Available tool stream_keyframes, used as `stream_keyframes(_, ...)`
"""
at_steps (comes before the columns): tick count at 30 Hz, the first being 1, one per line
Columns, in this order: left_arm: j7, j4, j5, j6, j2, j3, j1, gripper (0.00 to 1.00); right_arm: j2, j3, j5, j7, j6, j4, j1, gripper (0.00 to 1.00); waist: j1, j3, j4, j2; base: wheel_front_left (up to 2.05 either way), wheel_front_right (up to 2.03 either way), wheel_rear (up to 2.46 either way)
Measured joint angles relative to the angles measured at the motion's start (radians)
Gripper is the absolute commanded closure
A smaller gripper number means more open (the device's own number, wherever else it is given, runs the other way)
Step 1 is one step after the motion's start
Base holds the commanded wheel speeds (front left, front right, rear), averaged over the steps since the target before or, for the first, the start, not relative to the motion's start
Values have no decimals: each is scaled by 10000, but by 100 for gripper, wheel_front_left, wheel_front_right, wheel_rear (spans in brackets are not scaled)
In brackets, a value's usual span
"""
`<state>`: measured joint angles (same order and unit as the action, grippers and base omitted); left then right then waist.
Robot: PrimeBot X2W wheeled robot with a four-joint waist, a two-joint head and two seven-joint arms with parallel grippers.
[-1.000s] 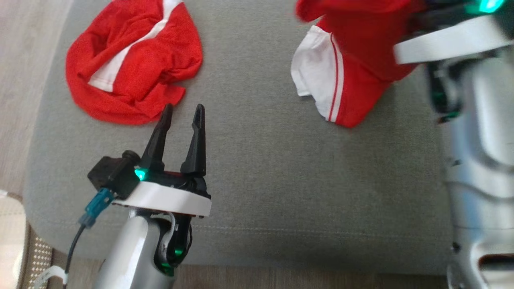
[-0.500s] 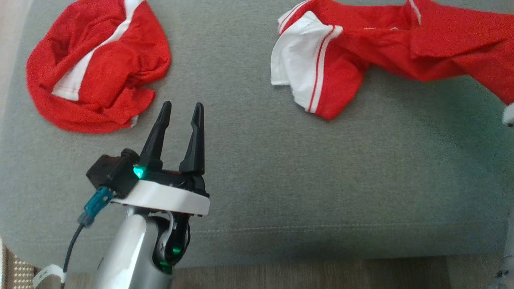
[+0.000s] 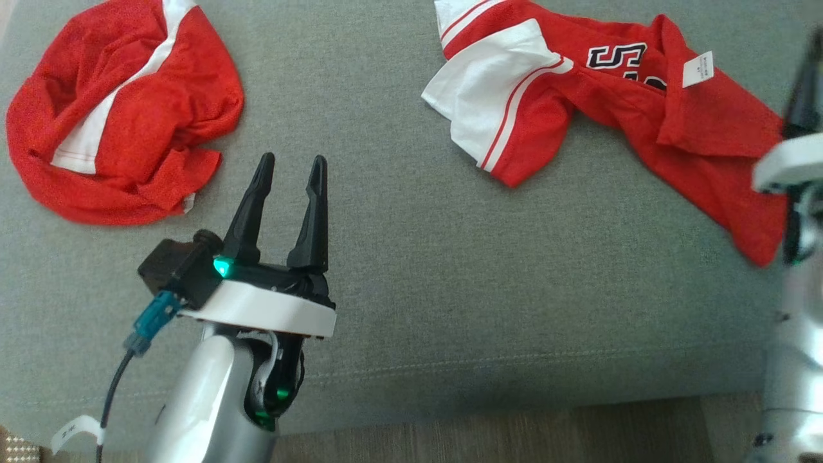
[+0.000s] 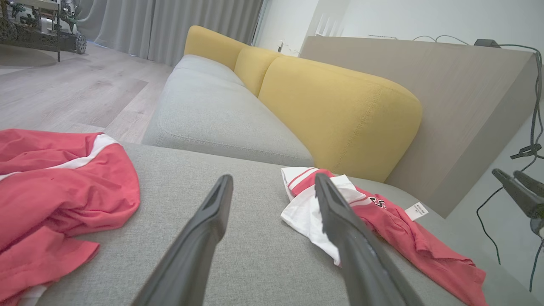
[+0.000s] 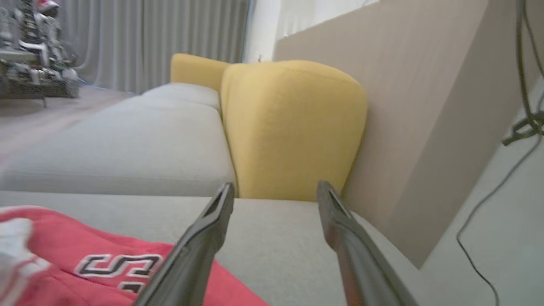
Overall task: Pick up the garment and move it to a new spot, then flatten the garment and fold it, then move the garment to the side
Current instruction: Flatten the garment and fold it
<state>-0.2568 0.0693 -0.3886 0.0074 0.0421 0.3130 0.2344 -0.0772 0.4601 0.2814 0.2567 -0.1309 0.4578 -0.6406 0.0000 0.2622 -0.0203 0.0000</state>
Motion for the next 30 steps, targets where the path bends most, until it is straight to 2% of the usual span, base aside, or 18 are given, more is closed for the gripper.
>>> stream_keyframes(2, 0, 8, 0, -31, 0, 0, 0, 0, 69, -790, -502, 0, 0, -443, 112, 0, 0, -39, 8, 0, 0, 0, 0)
stream_keyframes(3, 0, 4, 0, -42, 0, -2, 0, 0, 105, -1576, -989, 0, 0, -930, 430, 0, 0, -66, 17, 0, 0, 0, 0)
stream_keyframes(5, 0, 0, 0, -42, 0, -2, 0, 0, 127, -2230, -1490, 0, 0, -1430, 922, 0, 0, -69, 31, 0, 0, 0, 0)
stream_keyframes(13, 0, -19, -15, -40, 0, -23, 0, 0, 165, -4048, -3045, 0, 0, -2813, 3050, 0, 0, -91, 9, 0, 0, 0, 0)
stream_keyframes(23, 0, 105, 21, -92, 0, -104, 10, 0, 186, -4466, -3434, 0, 0, -2913, 3336, 0, 0, 60, -354, 0, 0, 0, 0)
stream_keyframes(30, 0, 779, 658, -255, 0, 10, 540, 0, 188, -4614, -3645, 0, 0, -3081, 3322, 0, 0, 304, -925, 0, 0, 0, 0)
